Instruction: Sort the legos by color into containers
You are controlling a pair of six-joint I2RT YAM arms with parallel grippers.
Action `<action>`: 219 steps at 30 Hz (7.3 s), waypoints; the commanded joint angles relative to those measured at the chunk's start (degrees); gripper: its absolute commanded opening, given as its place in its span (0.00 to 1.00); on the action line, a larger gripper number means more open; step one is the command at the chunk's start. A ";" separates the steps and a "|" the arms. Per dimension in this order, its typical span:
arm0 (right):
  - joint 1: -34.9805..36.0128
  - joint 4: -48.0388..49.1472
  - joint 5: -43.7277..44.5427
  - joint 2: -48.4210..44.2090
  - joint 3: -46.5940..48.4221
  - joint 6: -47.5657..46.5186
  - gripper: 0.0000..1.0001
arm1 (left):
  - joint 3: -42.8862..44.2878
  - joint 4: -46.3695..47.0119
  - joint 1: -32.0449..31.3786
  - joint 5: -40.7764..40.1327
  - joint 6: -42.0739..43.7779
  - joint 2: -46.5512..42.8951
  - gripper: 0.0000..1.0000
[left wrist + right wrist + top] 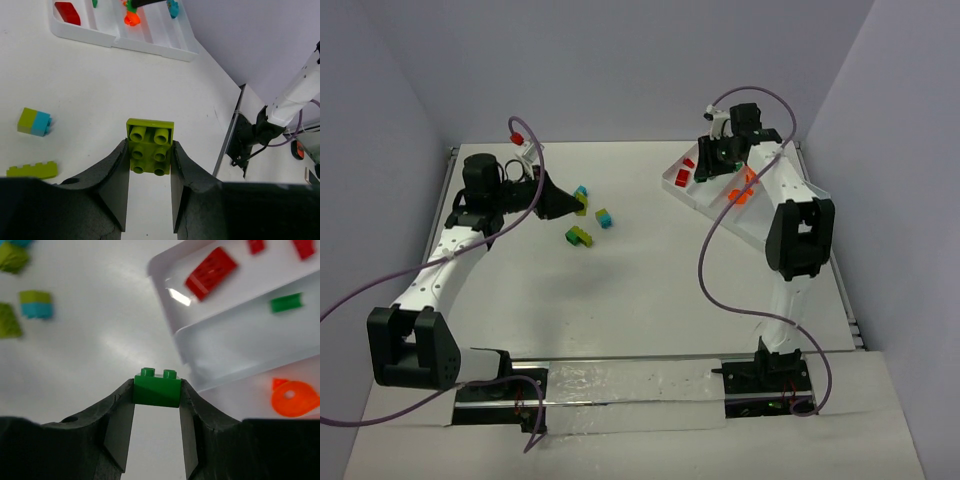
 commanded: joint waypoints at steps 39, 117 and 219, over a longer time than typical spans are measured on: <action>11.69 11.19 -28.59 -18.76 -7.37 20.62 0.72 | -1.32 0.78 -9.75 -1.19 8.30 -4.73 0.00; -17.26 -10.36 12.04 -16.40 -13.37 -16.49 0.00 | 3.91 -17.44 -4.71 -23.41 21.15 -1.52 0.99; 10.63 -6.37 0.91 -19.87 -13.18 0.25 0.86 | 34.27 -29.46 2.67 -57.63 -21.82 38.86 0.27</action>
